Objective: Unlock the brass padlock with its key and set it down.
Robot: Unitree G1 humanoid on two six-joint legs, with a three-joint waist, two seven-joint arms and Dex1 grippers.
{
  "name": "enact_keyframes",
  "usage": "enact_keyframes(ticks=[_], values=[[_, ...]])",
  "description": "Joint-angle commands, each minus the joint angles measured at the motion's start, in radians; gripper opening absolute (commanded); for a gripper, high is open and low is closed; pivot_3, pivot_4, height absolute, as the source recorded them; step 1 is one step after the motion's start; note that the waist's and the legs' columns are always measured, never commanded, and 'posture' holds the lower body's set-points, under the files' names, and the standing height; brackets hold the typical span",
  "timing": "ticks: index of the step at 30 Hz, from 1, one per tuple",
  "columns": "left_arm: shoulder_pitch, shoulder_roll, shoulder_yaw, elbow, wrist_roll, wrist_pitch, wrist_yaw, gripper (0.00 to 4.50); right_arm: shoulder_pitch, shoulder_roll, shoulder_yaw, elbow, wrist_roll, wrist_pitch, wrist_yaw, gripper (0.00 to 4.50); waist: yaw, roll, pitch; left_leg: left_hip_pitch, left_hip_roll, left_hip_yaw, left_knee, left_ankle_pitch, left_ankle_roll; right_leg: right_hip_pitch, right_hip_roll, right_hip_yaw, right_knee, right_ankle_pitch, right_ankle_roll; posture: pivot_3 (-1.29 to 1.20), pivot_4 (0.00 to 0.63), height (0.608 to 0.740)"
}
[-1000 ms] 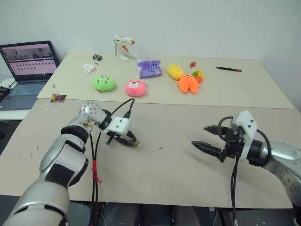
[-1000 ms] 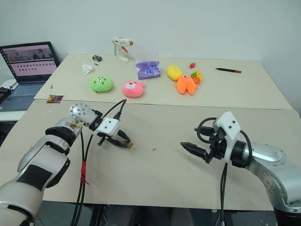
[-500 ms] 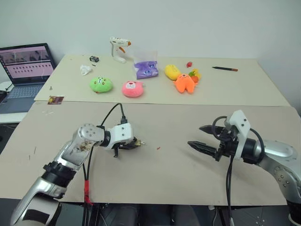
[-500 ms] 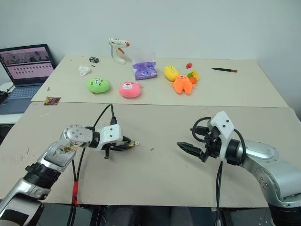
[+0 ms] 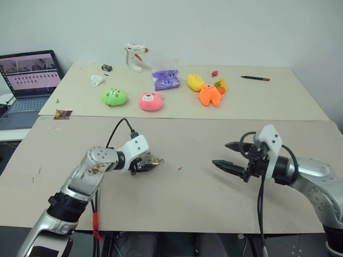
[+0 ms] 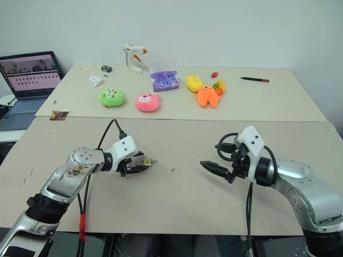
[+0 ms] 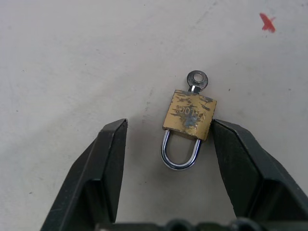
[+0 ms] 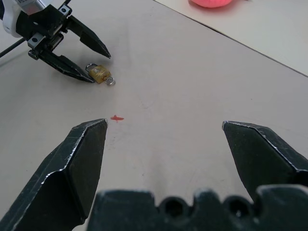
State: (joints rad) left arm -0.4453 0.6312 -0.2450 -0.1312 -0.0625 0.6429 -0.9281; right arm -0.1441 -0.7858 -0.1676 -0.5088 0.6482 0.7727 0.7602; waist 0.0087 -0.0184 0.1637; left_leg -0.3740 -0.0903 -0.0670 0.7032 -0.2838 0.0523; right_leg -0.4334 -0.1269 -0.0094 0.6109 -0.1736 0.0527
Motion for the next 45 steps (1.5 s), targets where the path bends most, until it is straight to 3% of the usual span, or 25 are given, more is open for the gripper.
enact_keyframes(ticks=[1, 9, 17, 25, 31, 45], values=[[-0.045, -0.008, 0.034, 0.034, -0.037, -0.054, -0.022, 2.89, -0.004, 0.004, -0.012, -0.019, -0.002, -0.031, -0.001, 4.50, 0.000, 0.000, 0.000, 0.000, 0.000, 0.000, 0.000, 0.000, 0.000, 0.000, 0.000, 0.000, 0.000, 0.000, 0.000, 0.00, 0.150, 0.740], [-0.051, 0.041, -0.011, 0.112, -0.002, -0.273, -0.109, 2.89, 0.012, 0.008, -0.017, -0.027, -0.009, -0.032, -0.006, 4.50, 0.002, 0.000, 0.000, -0.004, -0.001, 0.000, -0.003, 0.001, -0.002, -0.004, -0.001, 0.000, -0.001, 0.000, -0.001, 0.00, 0.150, 0.740], [-0.012, 0.032, 0.011, 0.116, 0.052, -0.164, 0.018, 2.89, 0.015, 0.010, -0.018, -0.026, -0.013, -0.032, -0.006, 4.50, 0.001, 0.000, 0.000, -0.004, -0.001, 0.000, -0.003, 0.001, -0.001, -0.005, -0.001, 0.000, -0.001, 0.000, -0.001, 0.00, 0.150, 0.740], [0.056, -0.086, 0.033, -0.069, 0.014, 0.008, 0.158, 2.89, -0.009, 0.010, -0.006, -0.019, -0.014, -0.029, -0.002, 4.50, 0.006, 0.000, 0.000, -0.001, -0.001, 0.000, -0.003, 0.001, -0.001, -0.001, -0.001, 0.000, -0.001, 0.000, 0.000, 0.00, 0.150, 0.740], [0.076, -0.108, 0.041, -0.112, -0.021, -0.034, 0.149, 2.89, -0.017, 0.006, -0.001, -0.012, -0.015, -0.028, 0.006, 4.50, 0.004, 0.000, 0.000, -0.002, -0.001, 0.000, -0.004, 0.001, -0.002, -0.003, -0.001, 0.000, -0.001, 0.000, -0.001, 0.00, 0.150, 0.740], [0.064, -0.063, 0.046, -0.024, -0.028, -0.122, 0.112, 2.89, 0.006, -0.001, -0.013, -0.027, -0.013, -0.020, 0.004, 4.50, 0.003, 0.000, 0.000, -0.003, -0.001, 0.000, -0.005, 0.001, -0.002, -0.004, -0.001, 0.000, -0.001, 0.000, -0.001, 0.00, 0.150, 0.740]])
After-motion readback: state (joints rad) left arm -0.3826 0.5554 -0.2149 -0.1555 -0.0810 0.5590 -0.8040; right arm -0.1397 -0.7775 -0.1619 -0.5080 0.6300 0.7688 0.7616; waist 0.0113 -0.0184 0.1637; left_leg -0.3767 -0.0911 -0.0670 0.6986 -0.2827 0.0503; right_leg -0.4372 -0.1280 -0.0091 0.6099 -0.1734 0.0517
